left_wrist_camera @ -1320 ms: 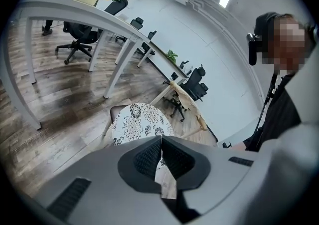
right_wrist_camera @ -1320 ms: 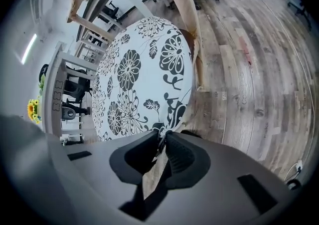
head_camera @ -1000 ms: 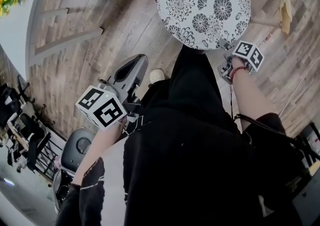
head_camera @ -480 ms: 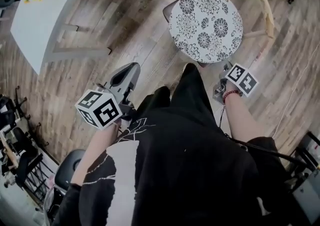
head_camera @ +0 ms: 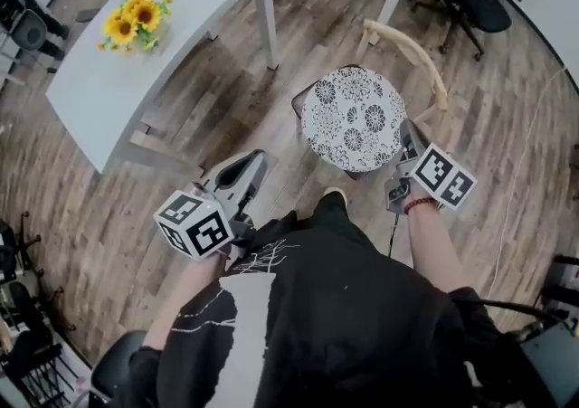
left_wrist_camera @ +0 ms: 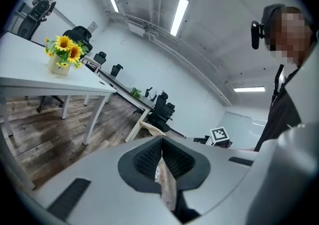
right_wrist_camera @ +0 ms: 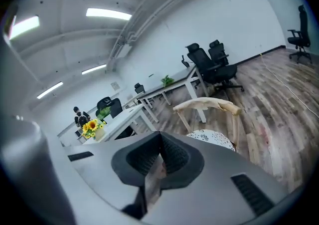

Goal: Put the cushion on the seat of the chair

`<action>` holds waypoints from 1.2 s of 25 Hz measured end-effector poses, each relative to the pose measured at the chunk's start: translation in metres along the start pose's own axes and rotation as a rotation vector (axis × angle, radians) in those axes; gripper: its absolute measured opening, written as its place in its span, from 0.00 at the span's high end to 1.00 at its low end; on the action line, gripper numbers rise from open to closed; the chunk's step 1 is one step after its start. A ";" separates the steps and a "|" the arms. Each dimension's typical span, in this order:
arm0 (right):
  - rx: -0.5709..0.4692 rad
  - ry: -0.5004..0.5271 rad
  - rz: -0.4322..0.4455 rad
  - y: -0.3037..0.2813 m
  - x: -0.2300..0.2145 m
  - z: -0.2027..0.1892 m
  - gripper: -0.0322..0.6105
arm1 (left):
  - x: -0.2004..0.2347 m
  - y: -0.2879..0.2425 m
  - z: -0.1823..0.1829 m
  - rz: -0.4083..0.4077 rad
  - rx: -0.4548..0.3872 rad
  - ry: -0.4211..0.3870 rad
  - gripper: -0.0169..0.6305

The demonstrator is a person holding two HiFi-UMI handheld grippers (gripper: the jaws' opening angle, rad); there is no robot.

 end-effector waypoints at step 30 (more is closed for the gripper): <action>0.027 0.318 0.074 0.126 0.055 -0.071 0.93 | -0.057 0.065 -0.063 -0.080 0.068 -0.046 0.95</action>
Point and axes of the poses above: the fingertips, and each gripper's own axes: y backward along the fingers, x to its left, z out of its top, the point moved 8 cm from there along y, backward along the fingers, and after that the axes turned 2 degrees about -z, right-handed, at the moved point
